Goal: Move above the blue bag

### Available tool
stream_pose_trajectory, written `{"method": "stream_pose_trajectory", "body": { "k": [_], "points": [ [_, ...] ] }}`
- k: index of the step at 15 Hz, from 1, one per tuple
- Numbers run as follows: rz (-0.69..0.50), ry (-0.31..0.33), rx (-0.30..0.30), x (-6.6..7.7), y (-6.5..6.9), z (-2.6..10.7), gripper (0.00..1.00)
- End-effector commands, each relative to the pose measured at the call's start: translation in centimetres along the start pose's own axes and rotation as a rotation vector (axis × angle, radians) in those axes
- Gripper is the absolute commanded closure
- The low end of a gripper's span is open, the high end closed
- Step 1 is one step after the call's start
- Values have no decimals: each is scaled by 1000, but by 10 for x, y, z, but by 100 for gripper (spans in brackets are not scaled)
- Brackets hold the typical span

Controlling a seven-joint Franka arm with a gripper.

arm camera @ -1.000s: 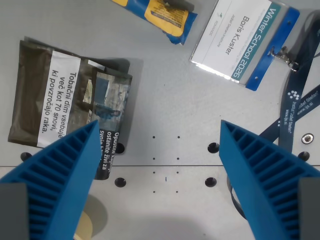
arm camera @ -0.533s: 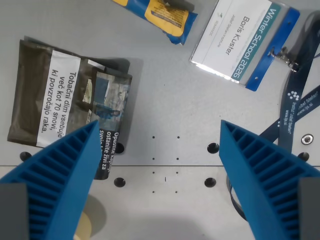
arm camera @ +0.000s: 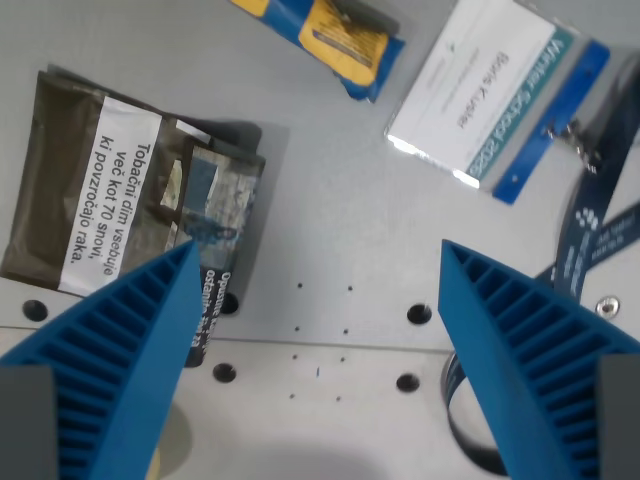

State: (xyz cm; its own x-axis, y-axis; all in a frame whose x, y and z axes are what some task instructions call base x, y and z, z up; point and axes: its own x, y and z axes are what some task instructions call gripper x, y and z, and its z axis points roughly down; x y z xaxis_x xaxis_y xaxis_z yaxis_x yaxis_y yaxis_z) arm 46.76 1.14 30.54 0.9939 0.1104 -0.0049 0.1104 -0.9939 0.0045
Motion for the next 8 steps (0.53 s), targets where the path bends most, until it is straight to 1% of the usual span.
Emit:
{"method": "stream_pose_trajectory", "body": {
  "k": [1,8],
  "points": [
    [-209,29,1,8,-3,7,0],
    [-437,28,4,24,-10,32,0]
  ]
}}
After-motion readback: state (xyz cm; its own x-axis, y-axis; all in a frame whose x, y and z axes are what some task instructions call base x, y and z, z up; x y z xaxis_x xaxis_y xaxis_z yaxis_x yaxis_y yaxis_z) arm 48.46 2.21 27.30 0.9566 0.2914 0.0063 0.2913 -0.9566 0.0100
